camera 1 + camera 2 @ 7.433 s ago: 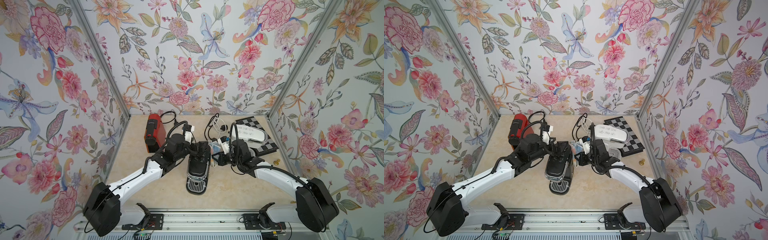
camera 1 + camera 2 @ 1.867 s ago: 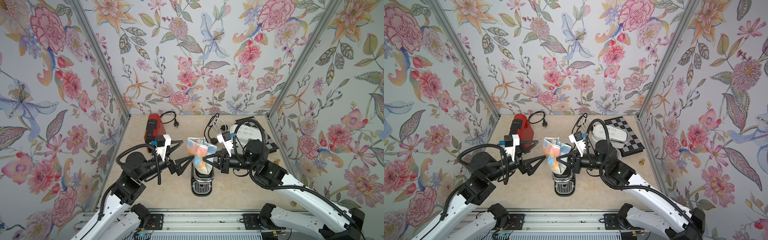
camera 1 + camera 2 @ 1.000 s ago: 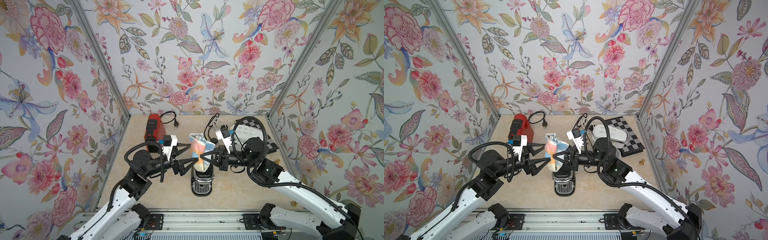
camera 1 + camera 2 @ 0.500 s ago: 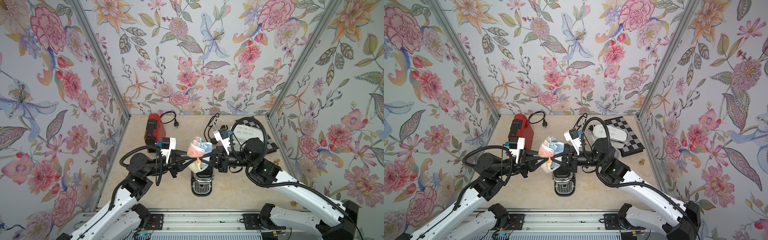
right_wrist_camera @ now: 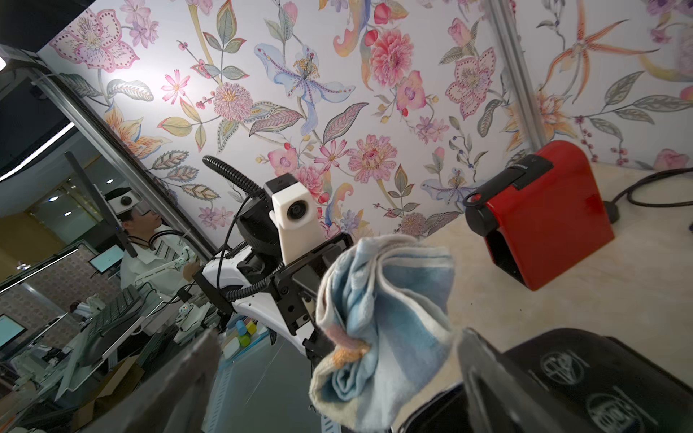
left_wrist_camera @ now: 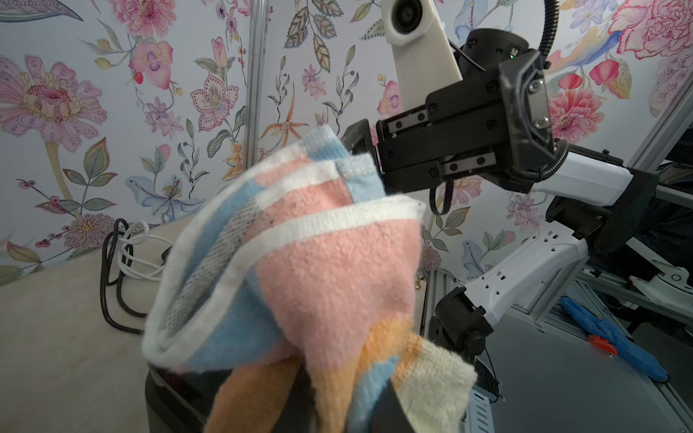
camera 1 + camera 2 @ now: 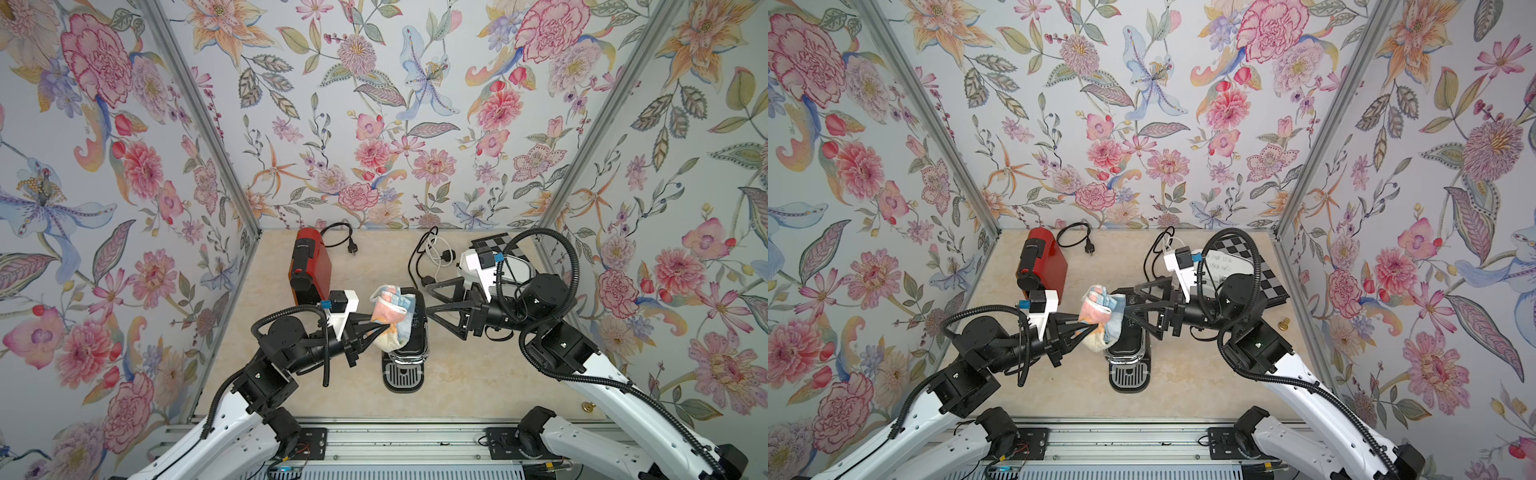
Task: Wipe the surface of a coffee machine
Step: Adjust the cleaning item, then wipe the dirt from the surface of the coffee machine.
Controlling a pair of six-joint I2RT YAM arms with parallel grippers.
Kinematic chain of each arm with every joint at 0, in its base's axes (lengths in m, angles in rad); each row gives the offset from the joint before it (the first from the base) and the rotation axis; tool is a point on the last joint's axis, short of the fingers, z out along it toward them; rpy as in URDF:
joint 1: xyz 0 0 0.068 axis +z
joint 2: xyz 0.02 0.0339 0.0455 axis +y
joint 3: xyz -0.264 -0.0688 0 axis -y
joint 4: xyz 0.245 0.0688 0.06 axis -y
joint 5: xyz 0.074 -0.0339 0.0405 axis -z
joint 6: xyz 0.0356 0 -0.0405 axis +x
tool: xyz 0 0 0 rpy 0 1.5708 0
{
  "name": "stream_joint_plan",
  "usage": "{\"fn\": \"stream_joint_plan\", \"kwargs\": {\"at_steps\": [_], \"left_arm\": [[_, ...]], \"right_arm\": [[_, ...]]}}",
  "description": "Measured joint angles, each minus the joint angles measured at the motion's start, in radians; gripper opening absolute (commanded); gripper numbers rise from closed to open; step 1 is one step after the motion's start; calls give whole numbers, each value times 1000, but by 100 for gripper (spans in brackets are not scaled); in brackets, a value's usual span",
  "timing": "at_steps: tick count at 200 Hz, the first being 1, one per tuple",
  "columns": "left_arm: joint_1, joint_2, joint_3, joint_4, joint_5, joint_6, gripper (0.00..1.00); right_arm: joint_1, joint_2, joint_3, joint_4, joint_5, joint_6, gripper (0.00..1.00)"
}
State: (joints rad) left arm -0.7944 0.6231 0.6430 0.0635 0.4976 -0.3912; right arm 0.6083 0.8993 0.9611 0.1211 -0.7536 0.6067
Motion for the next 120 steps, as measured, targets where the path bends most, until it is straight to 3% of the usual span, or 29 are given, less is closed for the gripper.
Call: {"fn": "stream_joint_plan", "kwargs": {"at_steps": [25,50,82,120], "left_arm": [[-114,-13,-6,-70,-92,63,0],[-236,70,9,-118,-181,119,0],[-454,235,89,-172,-342,199,0],[-631,386,172,-229,-519,248,0]], "right_arm": [[-135,-24,-8,-27,-18,0,100],[-225,-21,-42,-51,-44,3,100],[-301,6,-80,-80,-72,3,100],[-350,50,-92,-89,-104,-5,100]]}}
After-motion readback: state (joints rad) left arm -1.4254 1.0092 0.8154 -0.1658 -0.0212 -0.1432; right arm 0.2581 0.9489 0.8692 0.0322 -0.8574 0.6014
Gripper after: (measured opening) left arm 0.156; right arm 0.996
